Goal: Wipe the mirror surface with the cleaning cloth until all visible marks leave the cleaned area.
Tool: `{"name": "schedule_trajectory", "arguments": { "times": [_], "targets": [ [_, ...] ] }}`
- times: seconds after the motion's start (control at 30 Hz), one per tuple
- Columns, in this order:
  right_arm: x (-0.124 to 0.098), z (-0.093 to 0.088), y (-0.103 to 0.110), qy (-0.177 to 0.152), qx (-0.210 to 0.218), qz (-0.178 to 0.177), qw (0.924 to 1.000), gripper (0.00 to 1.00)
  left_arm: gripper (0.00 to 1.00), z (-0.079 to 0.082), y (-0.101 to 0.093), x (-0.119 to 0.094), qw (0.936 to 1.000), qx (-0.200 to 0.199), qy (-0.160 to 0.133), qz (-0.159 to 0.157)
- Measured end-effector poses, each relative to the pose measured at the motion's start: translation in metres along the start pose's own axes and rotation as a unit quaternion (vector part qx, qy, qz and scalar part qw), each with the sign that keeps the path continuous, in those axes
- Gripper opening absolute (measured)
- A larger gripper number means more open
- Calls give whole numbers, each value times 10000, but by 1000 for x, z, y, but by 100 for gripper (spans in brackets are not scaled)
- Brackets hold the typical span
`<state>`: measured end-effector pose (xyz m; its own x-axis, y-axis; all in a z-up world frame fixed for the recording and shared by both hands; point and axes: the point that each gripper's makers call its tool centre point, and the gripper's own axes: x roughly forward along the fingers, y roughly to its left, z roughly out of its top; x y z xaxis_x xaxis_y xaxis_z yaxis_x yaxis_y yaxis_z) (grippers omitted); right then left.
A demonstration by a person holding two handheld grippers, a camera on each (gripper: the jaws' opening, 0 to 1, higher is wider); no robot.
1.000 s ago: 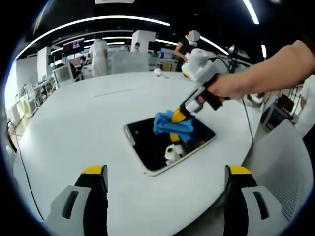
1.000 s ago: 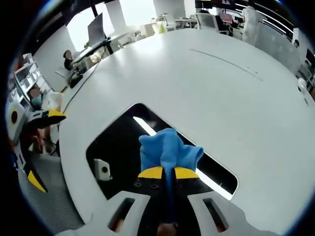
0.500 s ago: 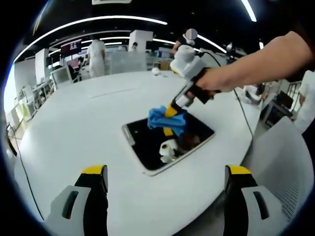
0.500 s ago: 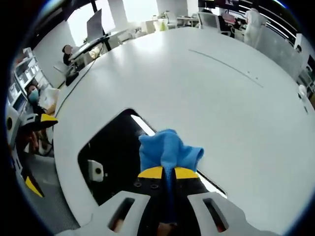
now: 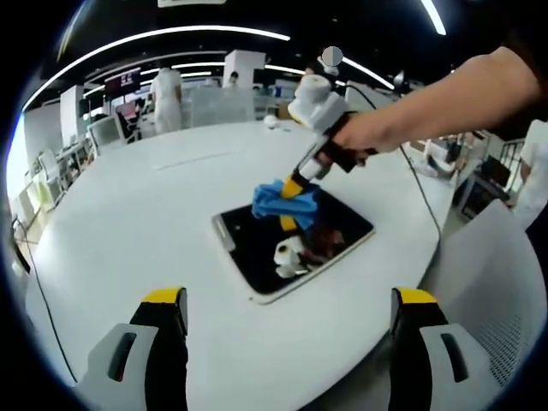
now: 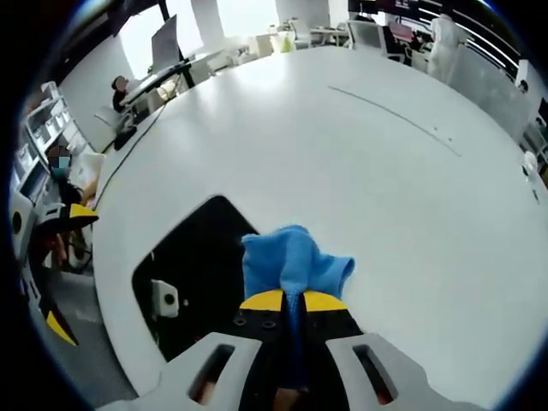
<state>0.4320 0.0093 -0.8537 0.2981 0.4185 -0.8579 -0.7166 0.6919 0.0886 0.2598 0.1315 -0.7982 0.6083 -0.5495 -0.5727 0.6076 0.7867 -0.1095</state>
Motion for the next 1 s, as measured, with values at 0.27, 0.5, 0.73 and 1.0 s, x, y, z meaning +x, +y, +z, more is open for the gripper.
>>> {"name": "schedule_trajectory", "arguments": {
  "times": [0.27, 0.5, 0.73, 1.0],
  "targets": [
    [-1, -1, 1, -11, -71, 28, 10000, 1, 99, -1, 1, 0, 10000, -5, 34, 21],
    [-2, -1, 2, -17, -90, 49, 9999, 1, 99, -2, 1, 0, 10000, -14, 47, 31],
    [-1, -2, -1, -28, -119, 21, 9999, 1, 99, -2, 2, 0, 10000, -25, 43, 44],
    [-6, -9, -11, 7, -70, -16, 10000, 1, 99, -2, 0, 1, 9999, 63, 77, 15]
  ]
}}
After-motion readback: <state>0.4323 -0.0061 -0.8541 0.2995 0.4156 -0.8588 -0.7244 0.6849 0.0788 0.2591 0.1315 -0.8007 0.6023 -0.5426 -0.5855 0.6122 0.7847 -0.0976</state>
